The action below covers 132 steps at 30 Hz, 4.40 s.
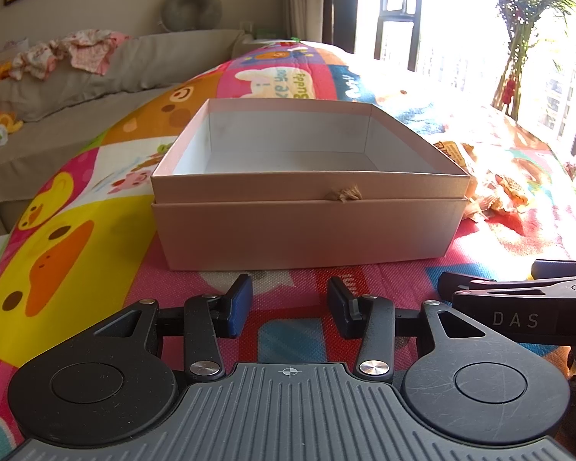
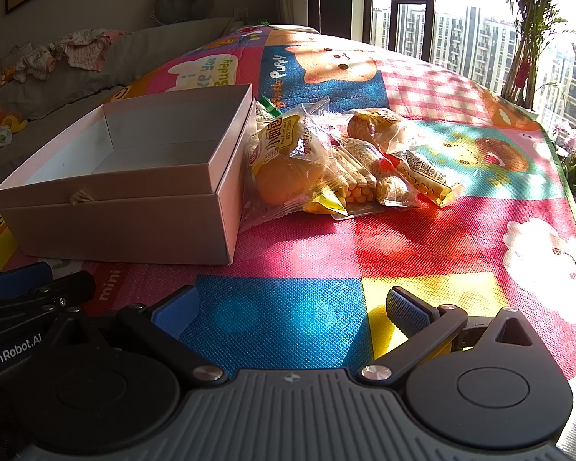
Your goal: Organize objects
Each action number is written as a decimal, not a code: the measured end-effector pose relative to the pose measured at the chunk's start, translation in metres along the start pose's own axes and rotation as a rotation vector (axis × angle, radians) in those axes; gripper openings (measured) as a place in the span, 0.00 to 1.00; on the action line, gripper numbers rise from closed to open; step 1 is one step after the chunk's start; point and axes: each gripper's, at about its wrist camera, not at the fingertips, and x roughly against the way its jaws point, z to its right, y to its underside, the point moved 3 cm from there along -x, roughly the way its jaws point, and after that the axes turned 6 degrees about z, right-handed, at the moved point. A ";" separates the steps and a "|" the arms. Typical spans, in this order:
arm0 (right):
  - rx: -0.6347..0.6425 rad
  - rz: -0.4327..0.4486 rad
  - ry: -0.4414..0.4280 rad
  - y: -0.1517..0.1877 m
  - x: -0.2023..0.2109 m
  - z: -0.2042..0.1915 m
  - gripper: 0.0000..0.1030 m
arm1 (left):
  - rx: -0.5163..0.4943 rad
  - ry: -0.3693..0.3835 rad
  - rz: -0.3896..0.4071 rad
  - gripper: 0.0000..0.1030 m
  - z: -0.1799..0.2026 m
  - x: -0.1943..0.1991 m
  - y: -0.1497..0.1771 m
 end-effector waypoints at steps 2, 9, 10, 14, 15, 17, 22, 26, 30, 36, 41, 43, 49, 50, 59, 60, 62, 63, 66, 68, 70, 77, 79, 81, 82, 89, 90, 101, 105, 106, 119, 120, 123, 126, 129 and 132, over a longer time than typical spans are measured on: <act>-0.003 0.000 -0.002 0.000 0.001 0.002 1.00 | -0.003 -0.002 0.000 0.46 0.000 0.000 0.000; 0.007 -0.011 -0.001 -0.001 -0.004 0.002 1.00 | -0.007 -0.004 -0.001 0.46 0.001 0.000 0.000; 0.006 -0.010 -0.001 -0.001 -0.002 0.001 1.00 | -0.007 -0.005 -0.001 0.46 0.001 0.000 0.000; 0.012 -0.019 -0.007 -0.002 -0.002 0.001 1.00 | -0.023 -0.014 0.000 0.46 0.003 0.001 0.000; 0.013 -0.026 -0.009 -0.003 -0.002 0.001 1.00 | -0.026 -0.016 0.000 0.46 0.003 0.001 0.000; 0.019 -0.045 -0.016 -0.004 -0.004 0.002 1.00 | -0.026 -0.016 0.000 0.46 0.003 0.001 0.000; 0.024 -0.086 -0.017 -0.008 -0.007 0.002 1.00 | -0.026 -0.019 0.001 0.47 0.005 0.003 0.001; 0.012 -0.100 -0.007 -0.008 -0.007 0.001 1.00 | -0.040 -0.029 0.002 0.47 0.007 0.004 0.001; 0.022 -0.110 -0.028 -0.009 -0.005 0.003 1.00 | -0.042 -0.021 -0.008 0.46 0.005 0.004 0.000; 0.023 -0.060 -0.058 -0.018 0.019 0.010 1.00 | -0.054 0.012 0.015 0.44 -0.004 0.025 -0.019; 0.043 0.103 -0.055 -0.043 0.062 0.019 1.00 | -0.043 0.023 0.106 0.44 -0.019 0.056 -0.058; 0.014 0.196 -0.045 -0.050 0.077 0.025 1.00 | -0.069 0.002 0.145 0.44 -0.027 0.061 -0.077; 0.036 0.223 -0.128 -0.082 0.089 0.029 1.00 | -0.107 -0.077 0.166 0.44 -0.059 0.028 -0.118; 0.040 0.220 -0.137 -0.085 0.088 0.029 1.00 | -0.080 -0.069 0.127 0.44 -0.066 0.014 -0.121; 0.066 0.129 -0.195 -0.110 0.063 0.028 1.00 | 0.042 -0.030 -0.090 0.44 -0.089 -0.061 -0.126; 0.056 0.121 -0.206 -0.114 0.060 0.030 1.00 | 0.035 -0.029 -0.103 0.44 -0.087 -0.067 -0.125; 0.014 0.086 -0.244 -0.124 0.046 0.034 1.00 | 0.018 -0.021 -0.146 0.44 -0.082 -0.081 -0.116; -0.005 0.059 -0.252 -0.130 0.038 0.036 1.00 | 0.016 -0.016 -0.164 0.44 -0.081 -0.086 -0.112; -0.067 -0.042 -0.256 -0.159 -0.002 0.039 1.00 | 0.025 0.006 -0.205 0.36 -0.082 -0.096 -0.104; -0.065 -0.092 -0.213 -0.180 -0.038 0.036 1.00 | 0.027 -0.004 -0.242 0.15 -0.082 -0.101 -0.101; -0.063 -0.130 -0.157 -0.198 -0.076 0.029 1.00 | 0.030 -0.022 -0.273 0.11 -0.084 -0.105 -0.098; -0.099 -0.329 -0.107 -0.219 -0.207 -0.013 1.00 | 0.046 0.004 -0.271 0.11 -0.087 -0.103 -0.096; -0.080 -0.390 -0.090 -0.216 -0.239 -0.027 1.00 | 0.060 0.008 -0.269 0.11 -0.089 -0.103 -0.096; -0.086 -0.445 -0.087 -0.212 -0.263 -0.037 1.00 | 0.070 0.011 -0.269 0.12 -0.089 -0.103 -0.096; -0.074 -0.465 -0.087 -0.210 -0.273 -0.043 1.00 | 0.073 0.014 -0.270 0.12 -0.090 -0.103 -0.097; 0.013 -0.463 -0.091 -0.210 -0.272 -0.048 0.66 | 0.105 0.017 -0.261 0.13 -0.092 -0.103 -0.096; 0.010 -0.453 -0.090 -0.210 -0.270 -0.044 0.63 | 0.106 0.016 -0.259 0.13 -0.092 -0.103 -0.096; -0.091 -0.260 -0.150 -0.216 -0.151 0.037 0.16 | 0.120 0.008 -0.249 0.12 -0.093 -0.104 -0.095; -0.083 -0.208 -0.190 -0.209 -0.088 0.073 0.16 | 0.127 0.001 -0.260 0.12 -0.093 -0.108 -0.092; -0.069 -0.209 -0.177 -0.202 -0.079 0.077 0.16 | 0.127 -0.002 -0.261 0.12 -0.093 -0.108 -0.092; -0.124 -0.189 -0.286 -0.130 -0.069 0.076 0.49 | 0.110 -0.013 -0.270 0.12 -0.091 -0.105 -0.092; -0.131 -0.181 -0.299 -0.130 -0.071 0.071 0.53 | 0.110 -0.013 -0.270 0.12 -0.091 -0.105 -0.092; -0.127 -0.181 -0.325 -0.124 -0.079 0.056 0.64 | 0.112 -0.017 -0.267 0.12 -0.090 -0.105 -0.092; -0.114 -0.231 -0.343 -0.114 -0.085 0.043 0.51 | 0.114 -0.013 -0.267 0.12 -0.090 -0.104 -0.092; -0.116 -0.236 -0.323 -0.106 -0.074 0.046 0.38 | 0.120 -0.005 -0.264 0.12 -0.092 -0.102 -0.091; -0.142 -0.221 -0.306 -0.101 -0.049 0.058 0.36 | 0.122 -0.001 -0.262 0.12 -0.093 -0.101 -0.091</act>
